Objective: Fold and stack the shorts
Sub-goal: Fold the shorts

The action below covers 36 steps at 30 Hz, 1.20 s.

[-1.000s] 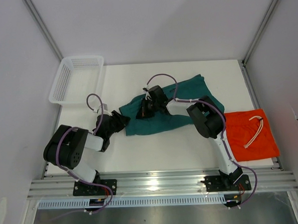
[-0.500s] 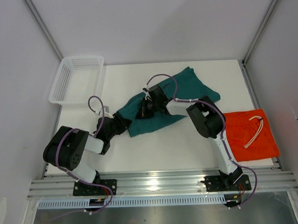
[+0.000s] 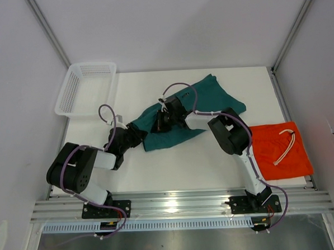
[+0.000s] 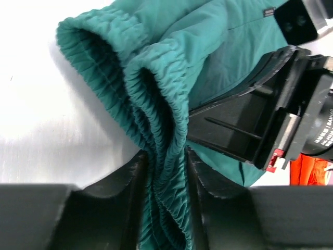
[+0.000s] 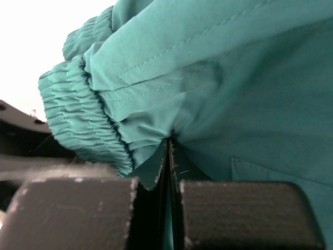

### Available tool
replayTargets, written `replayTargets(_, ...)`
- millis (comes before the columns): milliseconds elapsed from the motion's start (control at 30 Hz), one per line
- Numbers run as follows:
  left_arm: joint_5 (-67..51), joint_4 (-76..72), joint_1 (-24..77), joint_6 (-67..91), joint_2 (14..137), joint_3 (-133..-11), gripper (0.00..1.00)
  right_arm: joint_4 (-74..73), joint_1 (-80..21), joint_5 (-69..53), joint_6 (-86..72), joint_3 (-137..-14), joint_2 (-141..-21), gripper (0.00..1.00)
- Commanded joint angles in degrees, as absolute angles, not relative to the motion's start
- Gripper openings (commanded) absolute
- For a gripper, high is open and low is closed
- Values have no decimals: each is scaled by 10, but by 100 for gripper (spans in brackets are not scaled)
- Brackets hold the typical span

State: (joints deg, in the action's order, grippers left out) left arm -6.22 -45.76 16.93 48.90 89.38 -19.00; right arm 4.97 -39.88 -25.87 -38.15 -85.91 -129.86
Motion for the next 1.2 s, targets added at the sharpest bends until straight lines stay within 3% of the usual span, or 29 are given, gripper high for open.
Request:
replayTargets(0,-90,-508,183,480,869,-218,46,33,-433,-267,-388,-850,-1328,0)
replayTargets(200,-114,-524,183,473,897,-224,53,33,-437,-269,-388,-854,-1328,0)
replayTargets(367,-124,-532,183,479,936,-234,49,33,-439,-271,-389,-857,-1327,0)
replayTargets(500,-124,-533,183,478,960,-240,35,32,-441,-271,-389,-853,-1322,0)
replayTargets(600,-118,-522,182,478,957,-242,16,33,-441,-271,-388,-847,-1316,0)
replayTargets(700,-108,-451,181,460,928,-263,5,26,-434,-269,-381,-842,-1304,2)
replayTargets(800,-96,-397,178,439,886,-274,0,21,-419,-266,-373,-834,-1286,5)
replayTargets(1167,-120,-156,140,383,819,-339,0,10,-360,-265,-327,-780,-1178,11)
